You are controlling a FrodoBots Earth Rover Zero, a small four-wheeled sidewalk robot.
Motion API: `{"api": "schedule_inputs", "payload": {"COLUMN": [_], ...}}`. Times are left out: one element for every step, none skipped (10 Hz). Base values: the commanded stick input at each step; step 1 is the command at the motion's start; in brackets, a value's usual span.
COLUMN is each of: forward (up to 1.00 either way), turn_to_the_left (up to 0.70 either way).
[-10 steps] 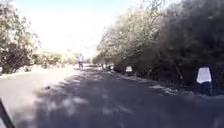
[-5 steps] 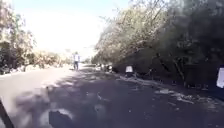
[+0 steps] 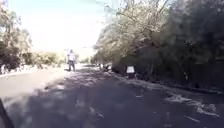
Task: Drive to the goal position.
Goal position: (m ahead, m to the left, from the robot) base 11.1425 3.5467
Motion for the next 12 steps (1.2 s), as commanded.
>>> {"api": "schedule_inputs", "payload": {"forward": [1.0,1.0,1.0,1.0,1.0,1.0,1.0,1.0,1.0,1.0,1.0,1.0], "turn_to_the_left": [0.27,0.27,0.27,0.27,0.27,0.27,0.27,0.27,0.27,0.27,0.0,0.0]}}
